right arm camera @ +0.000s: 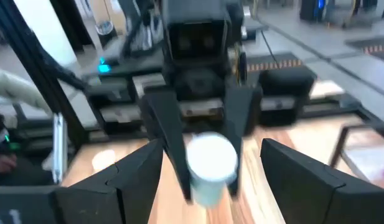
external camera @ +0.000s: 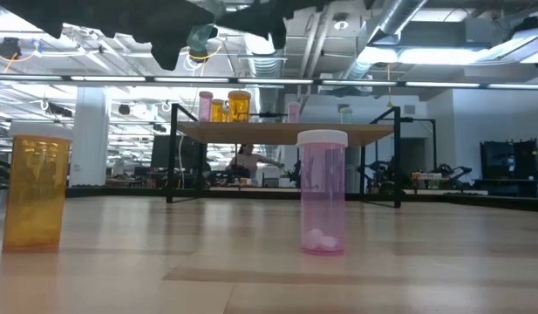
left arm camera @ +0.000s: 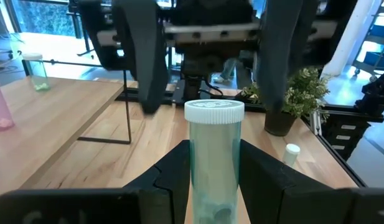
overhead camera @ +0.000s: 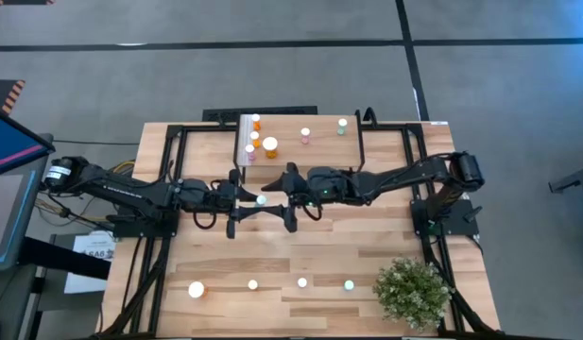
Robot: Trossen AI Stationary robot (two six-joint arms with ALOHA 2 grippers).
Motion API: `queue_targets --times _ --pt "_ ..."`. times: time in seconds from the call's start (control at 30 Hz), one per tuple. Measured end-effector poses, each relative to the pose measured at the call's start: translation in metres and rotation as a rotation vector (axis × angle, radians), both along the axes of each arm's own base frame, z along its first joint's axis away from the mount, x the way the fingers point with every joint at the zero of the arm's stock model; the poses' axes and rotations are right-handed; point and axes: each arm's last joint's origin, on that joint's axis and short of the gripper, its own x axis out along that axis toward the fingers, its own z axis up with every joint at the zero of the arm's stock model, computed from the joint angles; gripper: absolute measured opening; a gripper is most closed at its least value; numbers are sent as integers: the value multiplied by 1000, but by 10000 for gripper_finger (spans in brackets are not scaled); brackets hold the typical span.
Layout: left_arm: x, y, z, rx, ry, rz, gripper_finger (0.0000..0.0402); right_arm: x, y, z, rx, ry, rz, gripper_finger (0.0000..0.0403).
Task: Pick and place medicine bottles onto shelf by color
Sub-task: Adjust the blue pill bottle on the shelf
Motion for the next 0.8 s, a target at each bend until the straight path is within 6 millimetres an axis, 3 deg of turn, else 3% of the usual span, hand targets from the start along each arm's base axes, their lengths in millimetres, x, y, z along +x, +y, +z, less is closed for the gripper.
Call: queue_targets --times 0.23,0.6,0.8 --pt "0 0 0 0 1 -3 108 19 0 -4 5 56 26 297" --pt "0 -1 0 -2 2 -20 108 19 -2 1 11 44 40 294" --pt "0 -1 0 -3 3 -20 108 19 -1 0 17 49 65 262"
